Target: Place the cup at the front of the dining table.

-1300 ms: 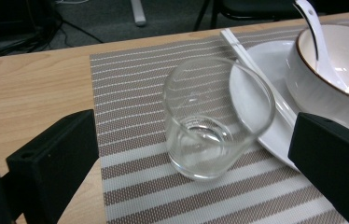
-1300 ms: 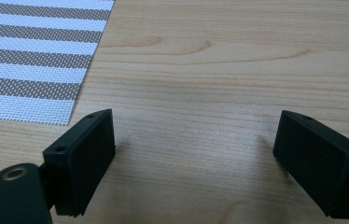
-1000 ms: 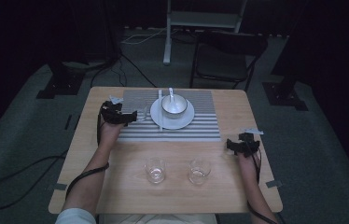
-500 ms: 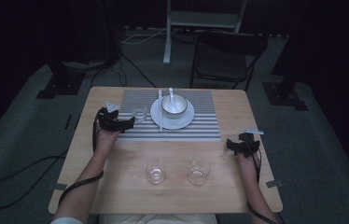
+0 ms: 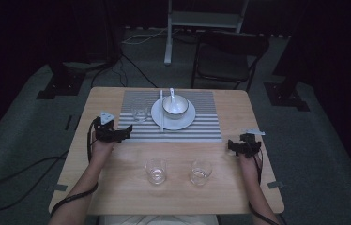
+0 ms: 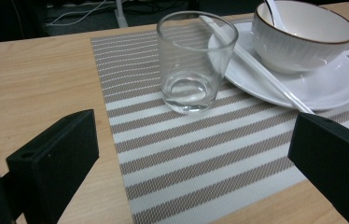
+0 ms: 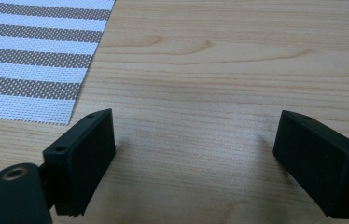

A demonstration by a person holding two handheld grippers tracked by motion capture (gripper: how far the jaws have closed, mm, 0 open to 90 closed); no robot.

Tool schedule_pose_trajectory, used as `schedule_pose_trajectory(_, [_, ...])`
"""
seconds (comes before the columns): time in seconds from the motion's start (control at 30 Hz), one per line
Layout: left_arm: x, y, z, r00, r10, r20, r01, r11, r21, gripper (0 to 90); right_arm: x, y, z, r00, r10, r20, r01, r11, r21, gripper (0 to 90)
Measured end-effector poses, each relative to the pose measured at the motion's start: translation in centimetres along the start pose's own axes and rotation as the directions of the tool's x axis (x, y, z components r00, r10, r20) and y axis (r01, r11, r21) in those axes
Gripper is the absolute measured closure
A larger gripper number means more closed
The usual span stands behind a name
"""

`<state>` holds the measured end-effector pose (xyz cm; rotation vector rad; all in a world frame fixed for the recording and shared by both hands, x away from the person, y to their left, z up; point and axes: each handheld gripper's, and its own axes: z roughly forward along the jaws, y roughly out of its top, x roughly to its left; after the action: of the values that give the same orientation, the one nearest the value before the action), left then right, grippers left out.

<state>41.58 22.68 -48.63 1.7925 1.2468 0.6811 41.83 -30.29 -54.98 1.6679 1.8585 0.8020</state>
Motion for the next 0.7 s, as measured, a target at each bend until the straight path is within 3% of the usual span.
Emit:
schedule_pose_trajectory(0.23, [0.0,-1.0,-1.5,0.9998,0.015,-0.012,-0.015,0.9995,-0.028,2.3,0.0,0.0,0.0,1.0000,0.000,0.000,0.000,1.000,0.000,12.0])
schedule_pose_trajectory(0.4, [0.3,-1.6,-2.5,1.0000,-0.005,-0.006,0.005,0.9990,-0.043,2.3,0.0,0.0,0.0,1.0000,0.000,0.000,0.000,1.000,0.000,12.1])
schedule_pose_trajectory(0.7, [0.3,-3.2,-3.5,0.9999,0.002,0.010,-0.002,0.9996,-0.029,2.2,0.0,0.0,0.0,1.0000,0.001,0.000,-0.001,1.000,0.000,12.0])
